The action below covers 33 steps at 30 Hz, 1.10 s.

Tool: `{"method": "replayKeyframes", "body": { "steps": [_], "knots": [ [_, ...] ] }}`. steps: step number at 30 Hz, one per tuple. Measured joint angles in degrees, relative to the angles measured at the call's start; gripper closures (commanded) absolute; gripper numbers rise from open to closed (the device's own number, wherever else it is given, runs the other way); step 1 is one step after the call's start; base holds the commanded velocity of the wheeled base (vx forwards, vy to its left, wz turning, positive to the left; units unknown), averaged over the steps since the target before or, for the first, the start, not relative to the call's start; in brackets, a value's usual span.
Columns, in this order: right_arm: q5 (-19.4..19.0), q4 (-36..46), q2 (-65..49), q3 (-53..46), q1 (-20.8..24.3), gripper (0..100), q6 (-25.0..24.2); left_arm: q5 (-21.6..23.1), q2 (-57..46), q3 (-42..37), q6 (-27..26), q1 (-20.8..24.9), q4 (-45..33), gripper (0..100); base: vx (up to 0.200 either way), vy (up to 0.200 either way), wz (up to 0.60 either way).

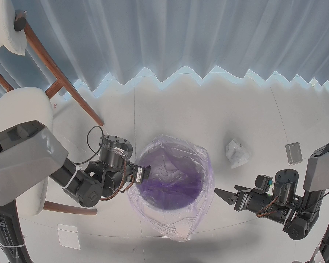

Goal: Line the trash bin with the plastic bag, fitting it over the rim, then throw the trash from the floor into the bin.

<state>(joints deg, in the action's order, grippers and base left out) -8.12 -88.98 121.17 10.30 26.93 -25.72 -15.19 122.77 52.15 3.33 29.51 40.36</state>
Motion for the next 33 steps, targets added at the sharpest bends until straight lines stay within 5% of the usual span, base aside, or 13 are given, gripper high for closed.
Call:
{"method": "replayKeyframes", "body": {
  "steps": [23, 24, 33],
  "knots": [
    [3.74, 0.02, 7.72, 11.34, 3.88, 0, 1.26, 0.15, -20.85, -11.30, -0.22, -4.72, 0.63, 0, 0.000, 0.000, 0.00],
    [3.83, 0.00, 8.09, 11.56, 3.94, 100, 1.26, 0.20, -21.78, -12.08, -0.27, -5.34, 0.69, 0, 0.000, 0.000, 0.00],
    [3.91, 0.00, 9.61, 11.74, 2.65, 100, 0.96, 0.96, -25.70, -14.59, -0.40, -7.19, 0.83, 0, 0.000, 0.000, 0.00]
  ]
}}
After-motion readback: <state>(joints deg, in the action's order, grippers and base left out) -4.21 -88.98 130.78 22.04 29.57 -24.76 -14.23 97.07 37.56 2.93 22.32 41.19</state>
